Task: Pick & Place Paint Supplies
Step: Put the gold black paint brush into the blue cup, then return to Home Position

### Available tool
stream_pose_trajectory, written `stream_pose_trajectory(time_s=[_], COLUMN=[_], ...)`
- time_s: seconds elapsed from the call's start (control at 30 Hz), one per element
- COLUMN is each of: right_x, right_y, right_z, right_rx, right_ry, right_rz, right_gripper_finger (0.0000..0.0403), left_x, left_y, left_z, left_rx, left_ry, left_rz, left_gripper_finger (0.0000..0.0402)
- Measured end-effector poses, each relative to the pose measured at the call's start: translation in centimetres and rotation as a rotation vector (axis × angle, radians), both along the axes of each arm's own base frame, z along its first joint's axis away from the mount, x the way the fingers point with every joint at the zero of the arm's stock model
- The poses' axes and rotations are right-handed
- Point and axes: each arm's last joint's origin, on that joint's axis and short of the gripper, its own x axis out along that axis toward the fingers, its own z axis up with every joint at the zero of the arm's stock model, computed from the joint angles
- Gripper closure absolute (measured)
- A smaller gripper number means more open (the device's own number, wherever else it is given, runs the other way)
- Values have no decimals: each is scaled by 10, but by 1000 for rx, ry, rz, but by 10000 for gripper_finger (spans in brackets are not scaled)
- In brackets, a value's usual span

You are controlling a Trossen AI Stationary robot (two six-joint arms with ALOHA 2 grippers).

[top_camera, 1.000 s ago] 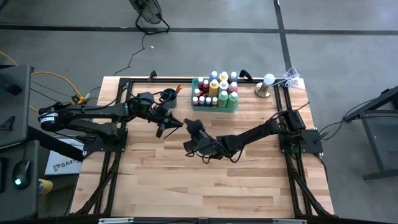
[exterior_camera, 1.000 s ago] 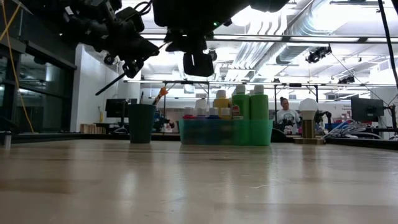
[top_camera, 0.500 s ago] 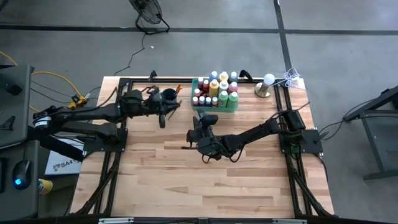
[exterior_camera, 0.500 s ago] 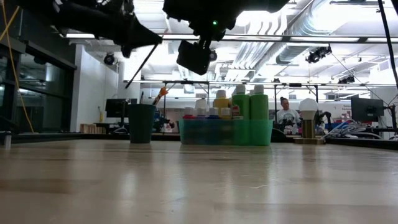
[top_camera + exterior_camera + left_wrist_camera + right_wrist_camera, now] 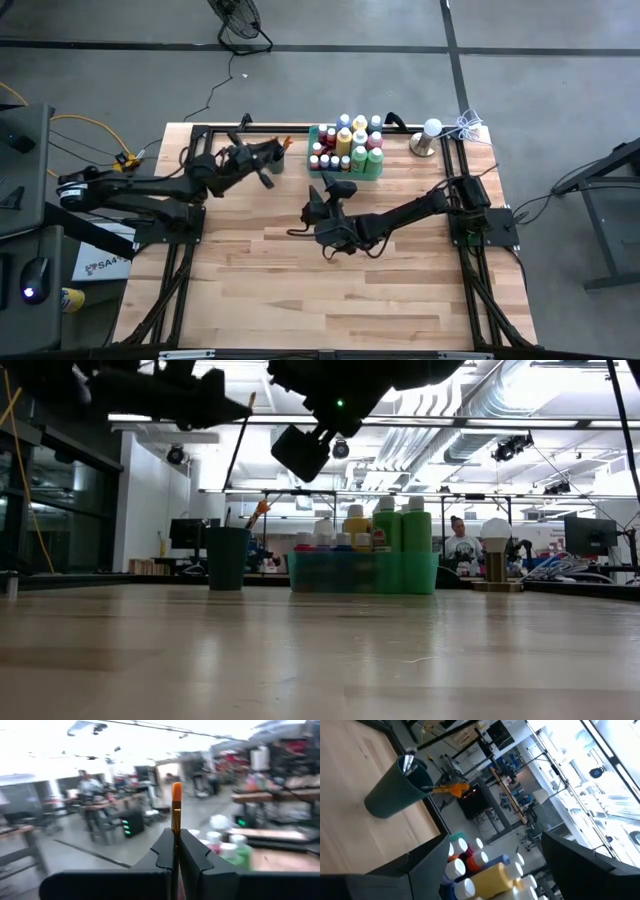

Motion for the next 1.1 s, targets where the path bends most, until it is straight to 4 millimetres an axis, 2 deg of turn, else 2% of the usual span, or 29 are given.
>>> stream_pose_trajectory(time_s=[0.23,0.4,0.63,0.77,1.0,1.1], right_x=[-3,-3,-3,-4,-8,-14], right_y=[-1,0,0,0,5,4], right_z=[-5,-6,-6,-7,-14,-19], right_rx=[-3,11,11,7,23,93], right_ry=[-3,-17,-18,-3,14,41], right_rz=[-54,-40,-41,-41,-23,33], right_gripper_finger=[93,93,93,93,93,93], left_x=[-6,-7,-8,-9,-9,-9], left_y=[29,56,81,84,83,82], left_z=[-22,-38,-58,-59,-58,-58], left_rx=[-15,-96,-225,-255,-242,-232], left_ry=[-57,-50,-79,-104,-92,-85], left_rz=[139,113,96,73,51,50], left_gripper_finger=[398,398,390,339,200,149])
